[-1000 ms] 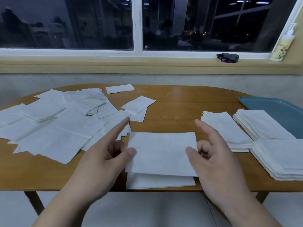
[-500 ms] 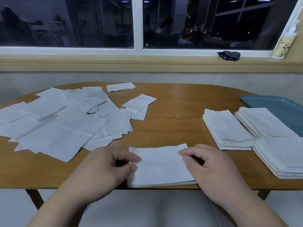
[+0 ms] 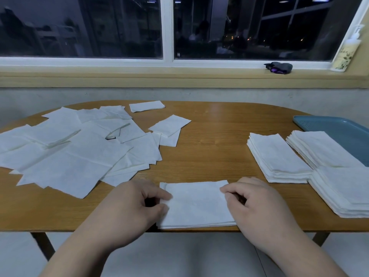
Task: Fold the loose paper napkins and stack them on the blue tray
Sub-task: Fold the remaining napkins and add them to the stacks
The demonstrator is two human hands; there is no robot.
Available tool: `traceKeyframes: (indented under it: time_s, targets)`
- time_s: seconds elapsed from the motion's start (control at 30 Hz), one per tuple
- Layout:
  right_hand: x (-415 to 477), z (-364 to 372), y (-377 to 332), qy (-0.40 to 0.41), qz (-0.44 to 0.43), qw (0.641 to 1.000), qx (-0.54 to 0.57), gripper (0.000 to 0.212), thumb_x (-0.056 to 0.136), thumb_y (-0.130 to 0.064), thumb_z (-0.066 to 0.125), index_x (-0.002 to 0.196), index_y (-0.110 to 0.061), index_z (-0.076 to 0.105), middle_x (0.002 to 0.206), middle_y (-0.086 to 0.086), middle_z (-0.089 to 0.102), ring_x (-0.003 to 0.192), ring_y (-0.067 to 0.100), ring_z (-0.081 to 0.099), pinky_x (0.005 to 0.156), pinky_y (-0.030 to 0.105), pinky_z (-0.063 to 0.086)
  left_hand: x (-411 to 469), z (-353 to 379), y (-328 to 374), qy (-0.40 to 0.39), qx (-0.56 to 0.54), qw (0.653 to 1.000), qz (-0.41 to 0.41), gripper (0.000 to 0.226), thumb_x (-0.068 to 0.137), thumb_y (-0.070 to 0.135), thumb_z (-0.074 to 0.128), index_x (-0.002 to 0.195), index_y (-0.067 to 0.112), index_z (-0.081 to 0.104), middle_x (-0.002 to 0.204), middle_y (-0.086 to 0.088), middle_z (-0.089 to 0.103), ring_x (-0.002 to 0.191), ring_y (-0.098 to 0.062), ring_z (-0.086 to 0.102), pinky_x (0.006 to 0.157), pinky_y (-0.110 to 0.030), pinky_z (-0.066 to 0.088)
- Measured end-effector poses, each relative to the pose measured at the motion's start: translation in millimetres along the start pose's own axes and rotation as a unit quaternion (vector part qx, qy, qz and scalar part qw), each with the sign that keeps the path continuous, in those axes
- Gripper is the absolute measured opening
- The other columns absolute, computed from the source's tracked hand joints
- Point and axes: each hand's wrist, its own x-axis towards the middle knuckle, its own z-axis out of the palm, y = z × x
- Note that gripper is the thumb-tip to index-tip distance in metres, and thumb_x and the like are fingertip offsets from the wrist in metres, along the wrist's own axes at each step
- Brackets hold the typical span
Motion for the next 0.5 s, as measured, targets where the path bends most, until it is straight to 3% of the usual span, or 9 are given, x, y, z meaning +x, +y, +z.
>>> traceKeyframes:
  time_s: [0.1,0.2,0.33,0.5]
  targets:
    - [0,1,0,-0.011,-0.002,0.999,-0.032,0.017,0.089,-0.019,0.062,0.080,-0.030,0.072,0.075,-0.013,0.058,0.089,0.002,0.050,0.075,0.020,0.042,1,1,0,0.003,0.002,1.000,0.012,0.016,0.082,0.027,0.075,0.090,0.041,0.075,0.091,0.020,0.058,0.085,0.004,0.061,0.069,-0.009,0.041]
    - [0,1,0,-0.006,0.007,1.000,-0.025,0.016,0.087,-0.020,0.064,0.079,-0.032,0.071,0.082,-0.015,0.054,0.087,0.002,0.051,0.068,0.015,0.039,0,0,-1,0.000,-0.023,0.999,0.038,0.021,0.080,0.023,0.077,0.088,0.042,0.076,0.095,0.017,0.056,0.088,-0.002,0.061,0.071,-0.012,0.045]
    - [2,-1,-2,0.007,0.031,0.999,0.043,0.020,0.087,-0.017,0.067,0.076,-0.033,0.071,0.092,-0.020,0.055,0.086,0.003,0.055,0.067,0.011,0.041,-1,-2,-1,-0.038,-0.001,0.996,0.077,0.021,0.082,0.023,0.076,0.090,0.043,0.075,0.107,0.028,0.059,0.101,0.001,0.057,0.083,-0.026,0.051]
    - [27,-13,-20,-0.018,0.027,0.995,0.099,0.019,0.089,-0.017,0.066,0.081,-0.033,0.074,0.088,-0.019,0.061,0.085,-0.001,0.056,0.071,0.013,0.044,1,-8,-2,-0.039,0.031,0.995,0.086,0.018,0.083,0.026,0.073,0.090,0.042,0.075,0.109,0.035,0.059,0.113,0.005,0.049,0.092,-0.022,0.045]
